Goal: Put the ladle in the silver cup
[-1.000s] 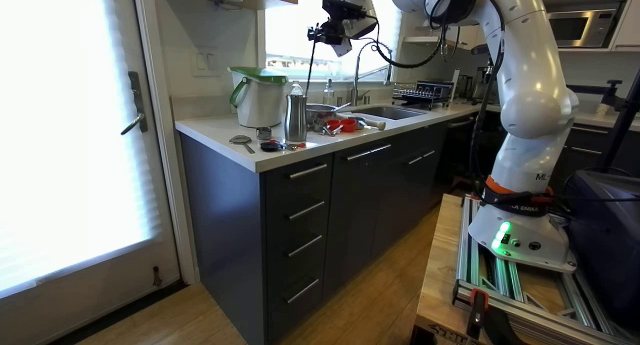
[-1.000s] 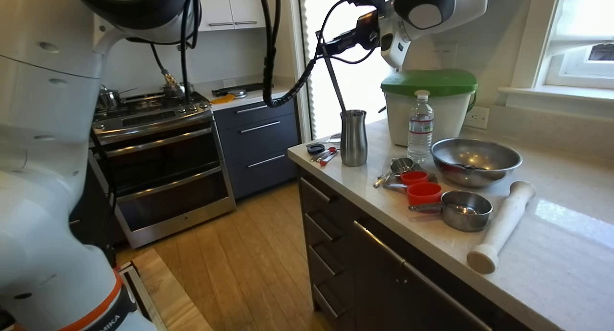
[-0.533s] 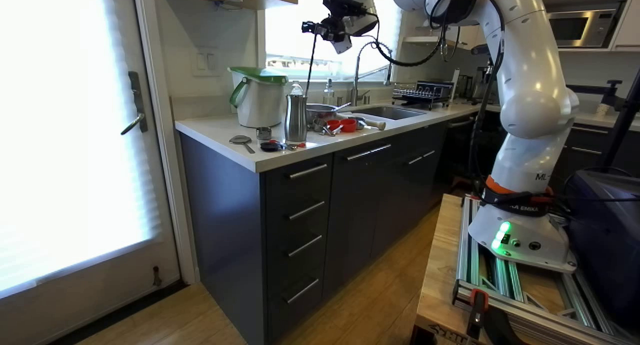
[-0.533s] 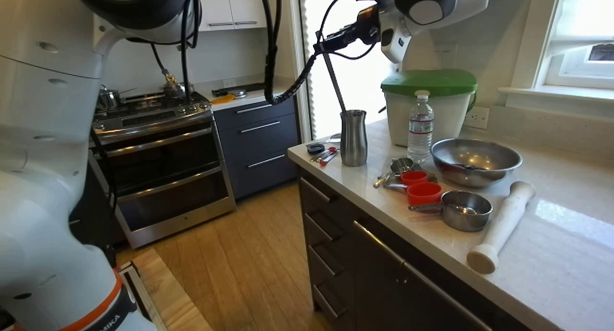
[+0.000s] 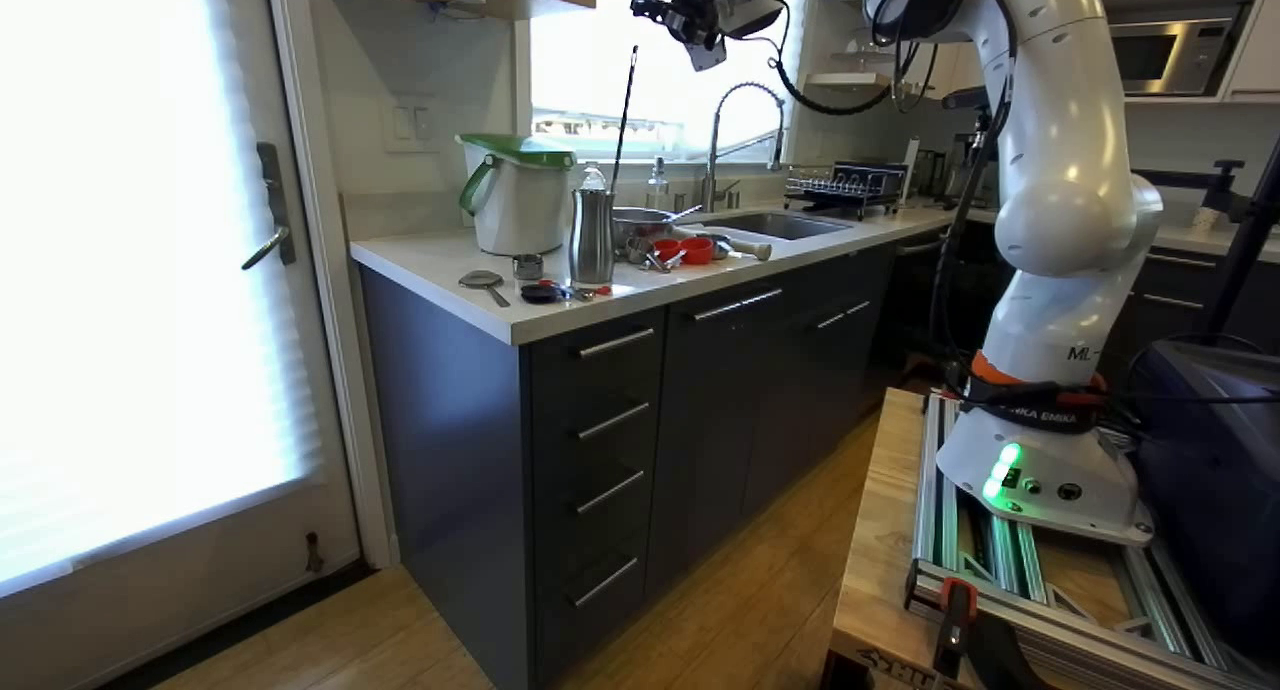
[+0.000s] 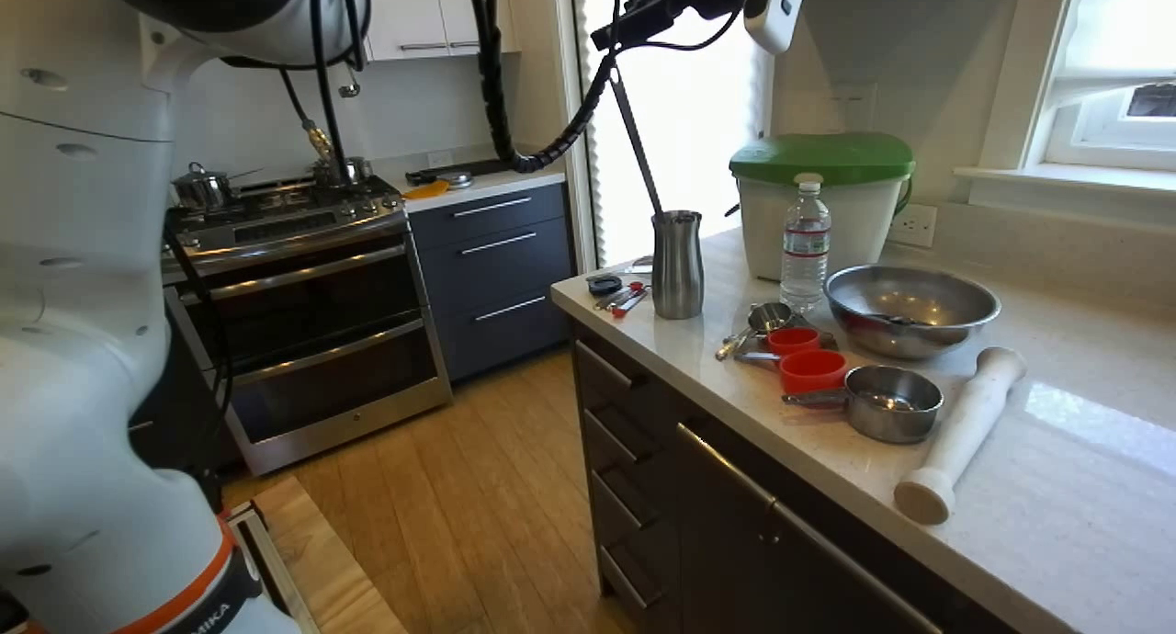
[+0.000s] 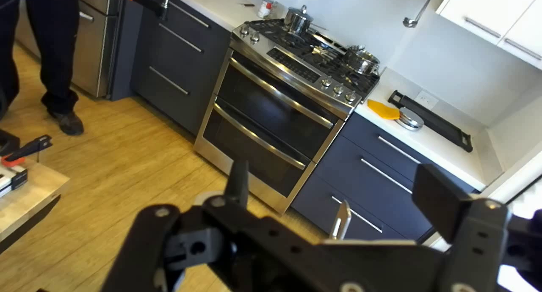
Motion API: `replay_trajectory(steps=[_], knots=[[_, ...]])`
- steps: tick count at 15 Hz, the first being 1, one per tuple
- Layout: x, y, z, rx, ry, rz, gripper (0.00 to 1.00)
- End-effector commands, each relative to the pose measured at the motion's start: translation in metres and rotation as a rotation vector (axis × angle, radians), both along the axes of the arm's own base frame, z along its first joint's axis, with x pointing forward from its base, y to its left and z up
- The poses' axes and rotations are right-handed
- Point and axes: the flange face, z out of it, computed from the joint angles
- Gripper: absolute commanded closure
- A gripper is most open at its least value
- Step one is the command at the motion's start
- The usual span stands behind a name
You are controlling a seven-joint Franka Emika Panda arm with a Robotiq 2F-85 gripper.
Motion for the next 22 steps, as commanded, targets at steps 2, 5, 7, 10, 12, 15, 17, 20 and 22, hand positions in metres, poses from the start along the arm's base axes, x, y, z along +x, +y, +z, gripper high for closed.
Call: replay_trajectory(steps=[2,5,7,10,12,15,17,20,22], knots=[[-0.057,-0.035,0.055,-0.174,-0.182,-0.006,0.0],[-0.095,-0.053,0.089,-0.284,-0.317,-0.011,0.0],[-0.119,-0.063,0.106,-0.374,-0.383,-0.013,0.0],[-0.149,-0.07,0.127,-0.526,-0.461,0.001,0.0],[-0.16,-0.072,0.141,-0.634,-0.518,-0.007,0.0],[-0.17,-0.077,0.157,-0.798,-0.614,-0.048,0.0],[-0.162,-0.08,0.161,-0.767,-0.595,-0.053,0.0],[-0.167,-0.079,0.163,-0.787,-0.611,-0.055,0.0],[-0.167,-0.079,0.162,-0.787,-0.612,-0.054,0.0]])
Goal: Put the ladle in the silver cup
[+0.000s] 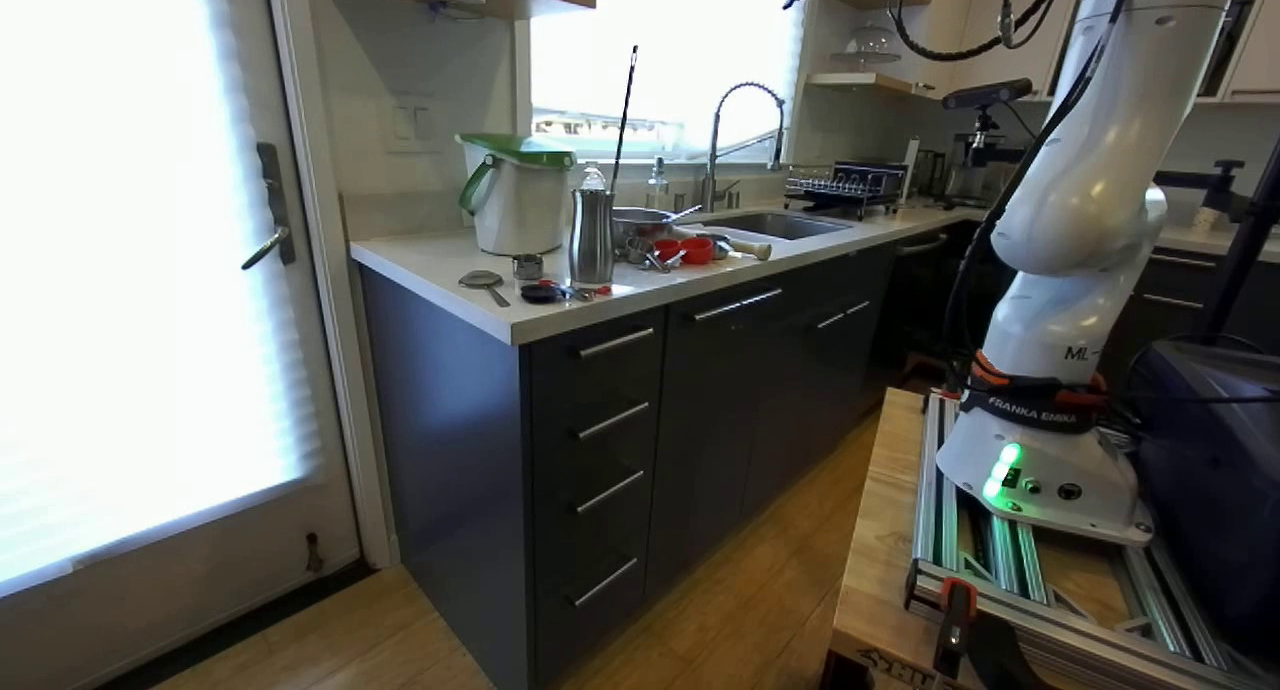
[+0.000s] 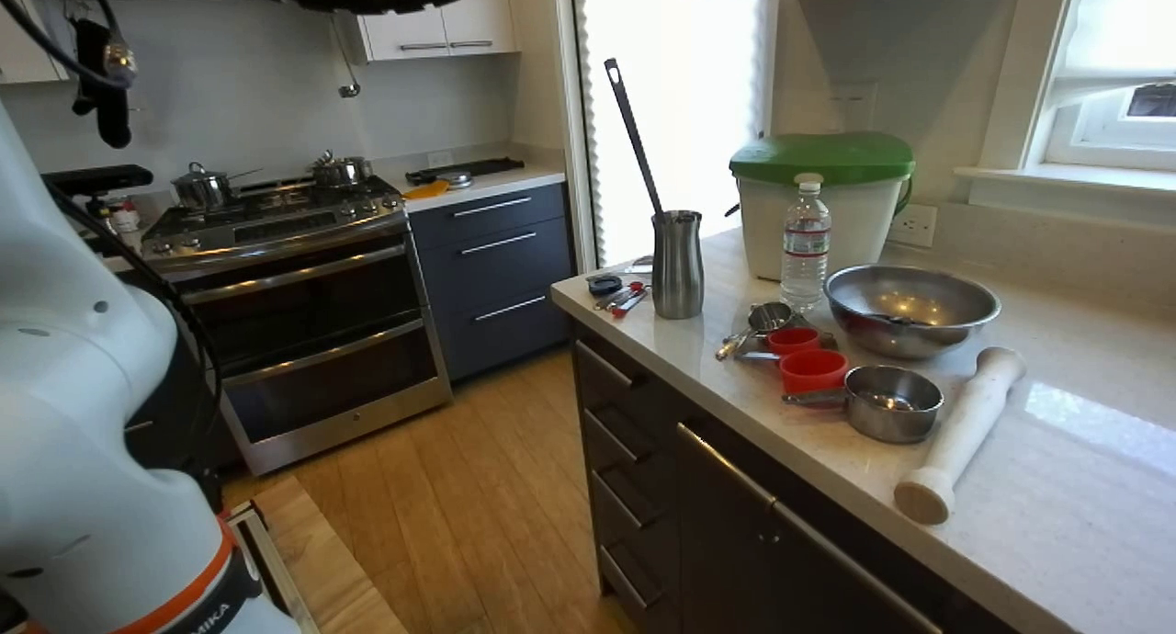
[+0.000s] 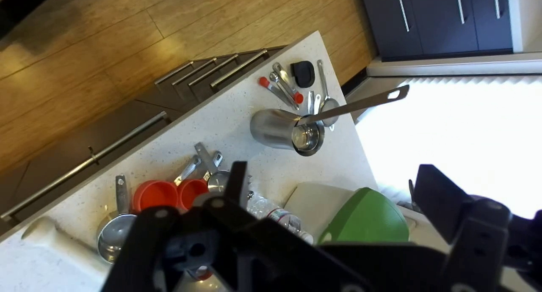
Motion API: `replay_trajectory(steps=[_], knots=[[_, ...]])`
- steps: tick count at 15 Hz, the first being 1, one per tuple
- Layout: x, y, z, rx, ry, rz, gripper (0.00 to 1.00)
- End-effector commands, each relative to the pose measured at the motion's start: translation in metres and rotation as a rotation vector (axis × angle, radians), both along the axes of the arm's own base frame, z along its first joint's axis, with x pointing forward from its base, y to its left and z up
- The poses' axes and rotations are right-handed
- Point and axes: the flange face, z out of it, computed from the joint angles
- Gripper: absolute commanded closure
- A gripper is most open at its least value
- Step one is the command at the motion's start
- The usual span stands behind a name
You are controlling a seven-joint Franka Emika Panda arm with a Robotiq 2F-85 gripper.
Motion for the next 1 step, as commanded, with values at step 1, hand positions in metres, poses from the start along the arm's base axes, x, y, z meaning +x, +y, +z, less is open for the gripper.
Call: replay_trajectory(steps=[1], knots=[[0.0004,-0.0003,-0.0011,0.001,0.001,0.0,0.0]])
